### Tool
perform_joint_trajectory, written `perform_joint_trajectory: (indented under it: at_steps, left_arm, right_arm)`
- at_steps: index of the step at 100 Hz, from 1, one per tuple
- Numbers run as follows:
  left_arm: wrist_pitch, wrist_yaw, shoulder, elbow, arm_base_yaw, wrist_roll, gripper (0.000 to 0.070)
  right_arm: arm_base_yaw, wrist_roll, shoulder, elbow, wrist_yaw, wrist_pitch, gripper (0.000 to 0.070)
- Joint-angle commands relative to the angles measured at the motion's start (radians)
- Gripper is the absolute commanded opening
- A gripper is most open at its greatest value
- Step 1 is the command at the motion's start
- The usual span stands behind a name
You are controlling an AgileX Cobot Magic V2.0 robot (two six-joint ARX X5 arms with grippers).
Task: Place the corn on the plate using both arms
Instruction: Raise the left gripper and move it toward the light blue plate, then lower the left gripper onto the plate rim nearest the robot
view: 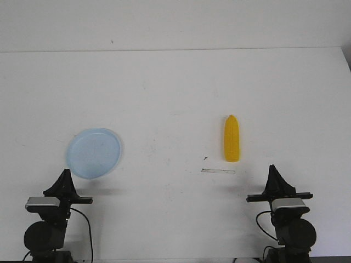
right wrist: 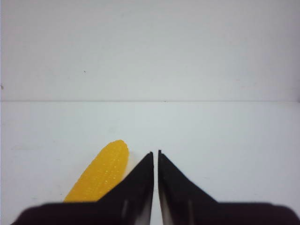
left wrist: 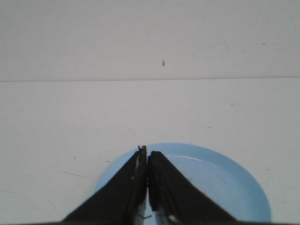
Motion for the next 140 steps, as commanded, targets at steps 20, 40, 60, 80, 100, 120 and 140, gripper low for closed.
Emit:
perform_joint_trajectory:
  at_steps: [20,40,60,80,100,120,140]
  left_arm:
    - [0.013,-0.002,-0.002,-0.021,0.000,-0.001,0.0002]
    - [0.053,-0.004,-0.002,-0.016,0.000,-0.003,0.0002]
    - [0.040,-0.074,0.008,0.072,0.000,-0.004,0.0002]
    - [-0.108,-0.111,0.125,0.290,0.000,-0.003,0.0002]
    - [-0.230,-0.112,0.368,0.533,0.000,0.026,0.0002]
    - [-0.296,-0.112,0.636,0.703,0.000,0.034,0.0002]
    - [-0.481,-0.111,0.883,0.854,0.000,0.006,0.0002]
  right_arm:
    - [0.003,-0.005,0.000,-0.001,0.000,0.010,0.0015]
    - [0.003,-0.005,0.000,-0.001,0.000,0.010,0.0015]
    - [0.003,-0.005,0.000,-0.001,0.000,0.010,0.0015]
    - [0.003,-0.005,0.000,-0.001,0.000,0.010,0.0015]
    - [0.003,-0.005,0.000,-0.001,0.000,0.011,0.0015]
    - [0.003,-0.005,0.000,-0.001,0.000,0.010,0.0015]
    - [0.003,-0.005,0.000,-0.001,0.000,0.011,0.0014]
